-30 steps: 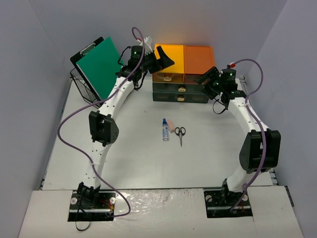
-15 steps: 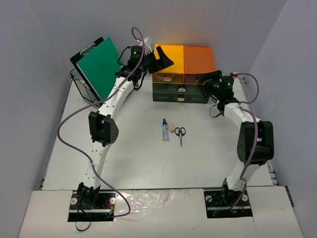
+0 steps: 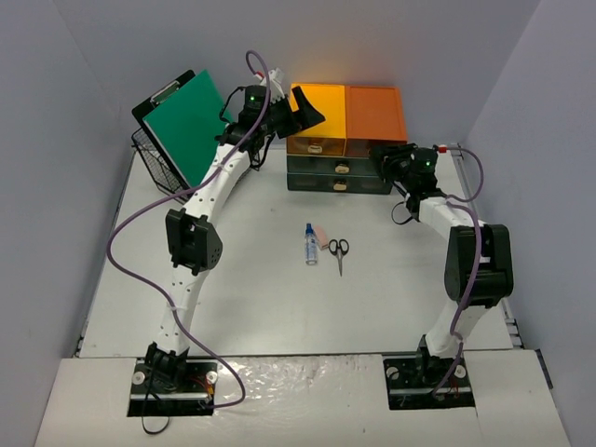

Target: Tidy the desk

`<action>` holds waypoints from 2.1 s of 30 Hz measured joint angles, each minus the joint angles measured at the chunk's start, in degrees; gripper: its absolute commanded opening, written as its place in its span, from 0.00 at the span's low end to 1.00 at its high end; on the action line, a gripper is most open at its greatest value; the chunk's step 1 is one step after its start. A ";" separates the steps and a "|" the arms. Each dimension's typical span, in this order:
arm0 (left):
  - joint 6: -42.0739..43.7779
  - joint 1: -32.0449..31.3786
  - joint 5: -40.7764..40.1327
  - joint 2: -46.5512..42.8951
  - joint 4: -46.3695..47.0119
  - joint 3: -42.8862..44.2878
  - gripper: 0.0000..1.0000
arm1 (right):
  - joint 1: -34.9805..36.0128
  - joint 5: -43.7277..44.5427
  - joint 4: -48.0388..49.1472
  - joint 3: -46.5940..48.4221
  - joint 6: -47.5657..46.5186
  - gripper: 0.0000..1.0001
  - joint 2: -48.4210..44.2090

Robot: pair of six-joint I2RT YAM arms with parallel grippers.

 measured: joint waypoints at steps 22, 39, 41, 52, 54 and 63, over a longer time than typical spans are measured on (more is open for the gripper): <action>0.46 0.19 -1.00 -0.70 -1.47 -0.32 0.80 | 1.19 -0.52 -14.89 -9.66 -6.19 0.00 -16.81; 1.34 0.79 -1.26 -1.91 -3.06 -1.30 0.80 | 4.28 2.04 -31.35 -7.07 -14.38 0.59 -20.35; 1.68 0.81 -1.25 -2.31 -3.45 -1.67 0.80 | 6.22 4.45 -34.74 -5.19 -17.25 0.60 -20.51; 1.93 0.81 -1.25 -2.40 -3.65 -1.73 0.80 | 20.87 11.83 -48.44 4.07 -30.60 0.48 -25.29; 1.95 0.81 -1.26 -2.40 -3.67 -1.73 0.80 | 21.86 12.09 -51.37 4.72 -32.57 0.45 -23.92; 1.95 0.81 -1.25 -2.40 -3.75 -1.73 0.80 | 28.57 13.16 -60.40 6.26 -41.80 0.43 -3.51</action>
